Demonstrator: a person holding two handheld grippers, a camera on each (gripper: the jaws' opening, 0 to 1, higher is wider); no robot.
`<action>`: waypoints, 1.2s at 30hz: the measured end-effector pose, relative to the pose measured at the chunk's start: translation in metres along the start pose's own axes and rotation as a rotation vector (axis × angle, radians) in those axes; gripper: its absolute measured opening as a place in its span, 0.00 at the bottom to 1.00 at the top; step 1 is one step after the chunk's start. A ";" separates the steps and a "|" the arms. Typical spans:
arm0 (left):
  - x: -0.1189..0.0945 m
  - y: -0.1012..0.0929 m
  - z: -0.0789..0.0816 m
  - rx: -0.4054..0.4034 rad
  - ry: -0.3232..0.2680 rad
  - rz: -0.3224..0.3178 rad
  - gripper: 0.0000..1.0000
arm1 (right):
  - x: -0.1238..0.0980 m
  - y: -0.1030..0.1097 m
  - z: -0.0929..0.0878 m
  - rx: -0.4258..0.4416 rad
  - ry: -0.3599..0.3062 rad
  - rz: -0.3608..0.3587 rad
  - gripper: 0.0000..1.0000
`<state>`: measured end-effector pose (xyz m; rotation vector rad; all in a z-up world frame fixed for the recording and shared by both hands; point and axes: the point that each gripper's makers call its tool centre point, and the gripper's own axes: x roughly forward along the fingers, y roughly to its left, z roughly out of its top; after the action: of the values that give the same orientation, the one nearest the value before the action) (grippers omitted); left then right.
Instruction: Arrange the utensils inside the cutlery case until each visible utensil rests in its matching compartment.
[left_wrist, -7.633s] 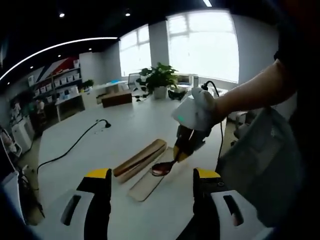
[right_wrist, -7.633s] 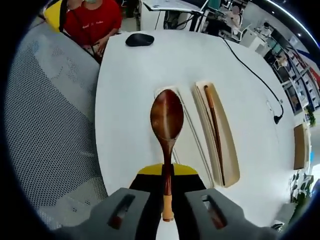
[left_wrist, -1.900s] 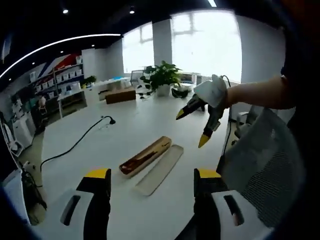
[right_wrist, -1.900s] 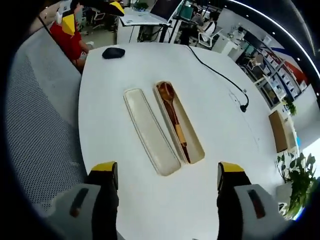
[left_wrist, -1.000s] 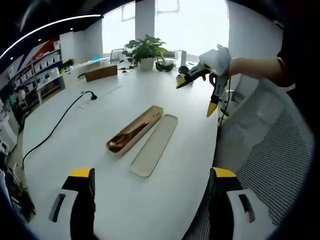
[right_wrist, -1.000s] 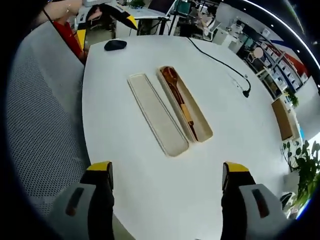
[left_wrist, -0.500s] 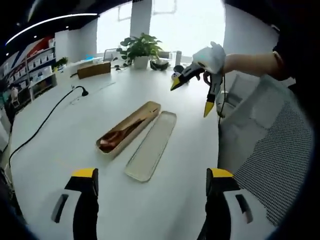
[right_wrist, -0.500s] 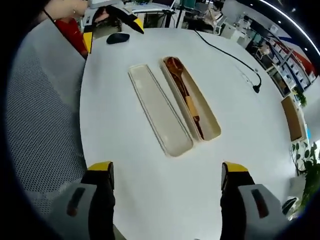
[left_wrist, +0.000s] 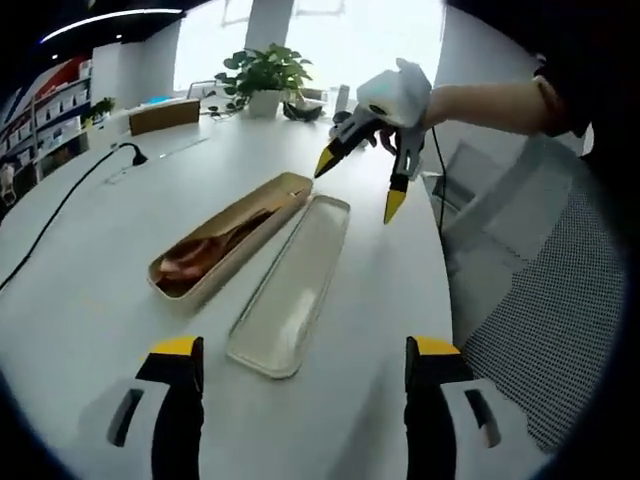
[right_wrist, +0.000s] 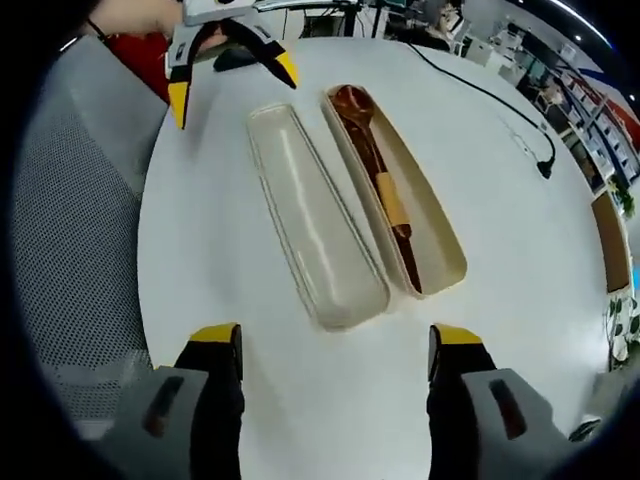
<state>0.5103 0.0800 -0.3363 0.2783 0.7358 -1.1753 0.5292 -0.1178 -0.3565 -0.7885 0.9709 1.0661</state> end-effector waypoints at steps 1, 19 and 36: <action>0.002 0.000 0.001 -0.001 -0.008 -0.005 0.83 | 0.001 -0.002 0.000 -0.001 -0.006 0.006 0.71; 0.017 0.007 0.003 0.060 -0.026 -0.010 0.60 | 0.012 -0.004 0.014 0.010 -0.065 0.068 0.54; 0.020 -0.006 -0.009 0.267 0.048 -0.047 0.40 | 0.013 0.026 0.025 -0.249 0.019 0.117 0.39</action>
<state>0.5047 0.0684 -0.3550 0.5161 0.6293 -1.3169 0.5136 -0.0830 -0.3608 -0.9550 0.9195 1.2996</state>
